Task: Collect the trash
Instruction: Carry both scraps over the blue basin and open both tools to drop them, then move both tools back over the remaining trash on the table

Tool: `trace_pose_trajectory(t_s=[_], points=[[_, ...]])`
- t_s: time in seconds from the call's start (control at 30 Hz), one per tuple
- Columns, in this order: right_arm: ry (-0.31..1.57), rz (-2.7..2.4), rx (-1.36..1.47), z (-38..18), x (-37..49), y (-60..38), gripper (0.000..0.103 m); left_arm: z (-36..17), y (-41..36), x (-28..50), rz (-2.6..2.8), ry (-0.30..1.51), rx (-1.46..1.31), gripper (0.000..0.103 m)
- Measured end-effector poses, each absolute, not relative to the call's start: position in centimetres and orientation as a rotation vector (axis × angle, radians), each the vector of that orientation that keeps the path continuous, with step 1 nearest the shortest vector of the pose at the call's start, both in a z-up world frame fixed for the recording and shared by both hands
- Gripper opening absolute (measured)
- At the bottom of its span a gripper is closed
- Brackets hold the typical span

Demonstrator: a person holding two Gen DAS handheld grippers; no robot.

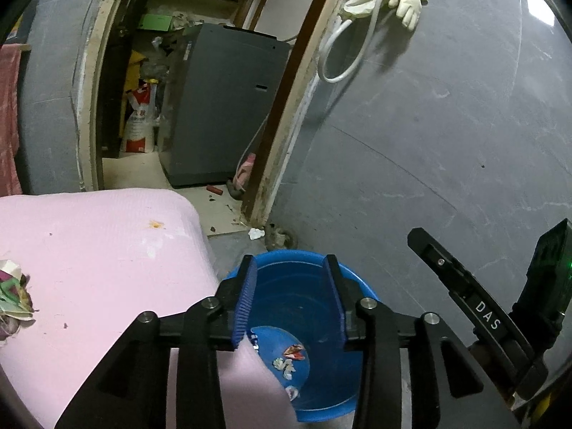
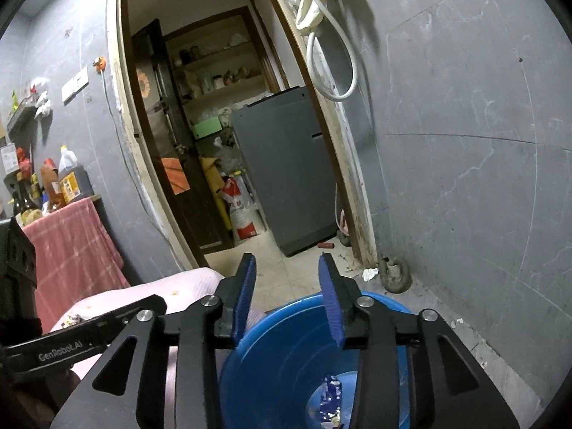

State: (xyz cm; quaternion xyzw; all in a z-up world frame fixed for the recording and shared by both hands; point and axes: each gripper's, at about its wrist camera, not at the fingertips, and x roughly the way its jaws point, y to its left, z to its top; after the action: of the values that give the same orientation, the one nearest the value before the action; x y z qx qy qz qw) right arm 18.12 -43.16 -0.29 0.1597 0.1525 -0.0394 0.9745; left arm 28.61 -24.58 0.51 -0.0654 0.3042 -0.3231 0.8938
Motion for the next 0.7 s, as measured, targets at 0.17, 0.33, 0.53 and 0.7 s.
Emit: trace_pose_trajectory(t_s=[0.17,0.33,0.53,0.7], points=[[0.287,-0.073,0.325,0.1,18.0,-43.0,0.047,1.2,-22.8,28.5,-0.631,0.597,-0.148,0.046],[0.247,-0.051,0.310,0.9,17.8,-41.9,0.067,2.7,-20.0,28.0,-0.569,0.532,-0.172,0.067],[0.188,0.004,0.275,2.2,17.7,-39.6,0.089,4.3,-16.5,26.9,-0.480,0.455,-0.167,0.086],[0.127,0.054,0.245,3.3,17.4,-37.1,0.103,5.0,-13.6,25.5,-0.393,0.389,-0.157,0.099]])
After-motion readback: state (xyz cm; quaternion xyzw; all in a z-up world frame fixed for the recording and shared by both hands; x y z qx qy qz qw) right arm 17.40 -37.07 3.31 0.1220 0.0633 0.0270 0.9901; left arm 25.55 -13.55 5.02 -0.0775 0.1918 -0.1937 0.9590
